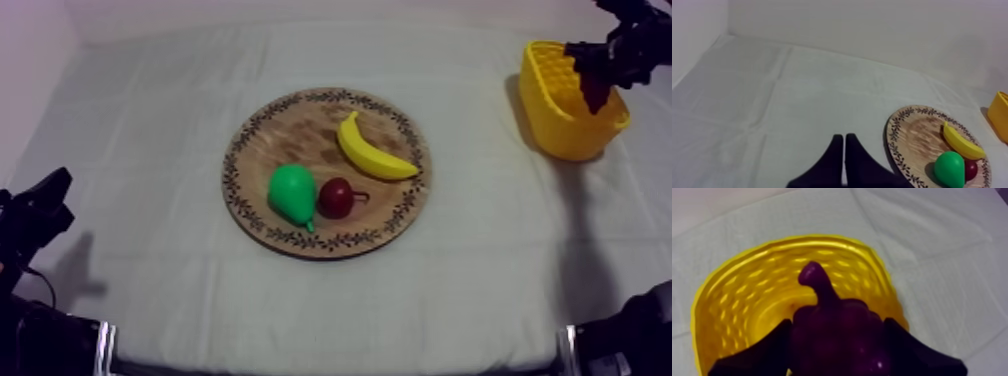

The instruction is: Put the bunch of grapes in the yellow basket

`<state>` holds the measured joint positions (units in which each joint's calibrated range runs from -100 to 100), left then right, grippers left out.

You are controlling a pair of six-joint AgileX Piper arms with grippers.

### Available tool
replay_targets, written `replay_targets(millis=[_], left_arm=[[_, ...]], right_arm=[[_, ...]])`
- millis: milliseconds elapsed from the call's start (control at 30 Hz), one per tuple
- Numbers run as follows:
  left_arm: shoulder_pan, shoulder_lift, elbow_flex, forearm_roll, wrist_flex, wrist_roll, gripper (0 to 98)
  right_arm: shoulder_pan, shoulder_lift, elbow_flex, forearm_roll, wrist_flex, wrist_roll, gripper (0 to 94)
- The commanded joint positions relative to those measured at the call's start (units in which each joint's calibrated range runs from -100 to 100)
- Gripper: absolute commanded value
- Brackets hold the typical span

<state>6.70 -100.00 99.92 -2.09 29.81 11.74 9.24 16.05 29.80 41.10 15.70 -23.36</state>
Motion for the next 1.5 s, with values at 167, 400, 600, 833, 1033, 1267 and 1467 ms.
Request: replay_targets(millis=[167,400,600,833,1033,1267,1467], left_arm=[[0.0,0.0,-0.03,0.02,0.01,0.01,0.1],[0.0,0.0,-0.03,0.02,0.01,0.01,0.1],[0.0,0.0,-0.03,0.02,0.01,0.01,0.1],[0.0,0.0,-0.03,0.02,0.01,0.01,0.1],[0.0,0.0,-0.03,0.02,0.01,0.01,0.1],[0.0,0.0,-0.03,0.02,0.01,0.01,0.1],[0.0,0.0,-0.03,0.02,0.01,0.01,0.1]], right_arm=[[-0.13,0.78,-1.43,-0.62,-0.7,-0.3,61.4],[-0.97,-1.46,-1.89,-1.84,-1.91,1.03,68.3],[-1.1,-6.27,-0.56,-2.33,-3.67,1.68,67.0],[-0.78,-14.02,1.03,-7.31,-5.62,4.94,63.5],[-0.22,-21.75,3.84,-21.77,-8.82,17.93,60.7],[-0.76,-31.29,11.26,-46.14,-12.78,41.13,58.3],[-1.45,-40.42,18.56,-54.28,-13.27,49.13,56.4]])
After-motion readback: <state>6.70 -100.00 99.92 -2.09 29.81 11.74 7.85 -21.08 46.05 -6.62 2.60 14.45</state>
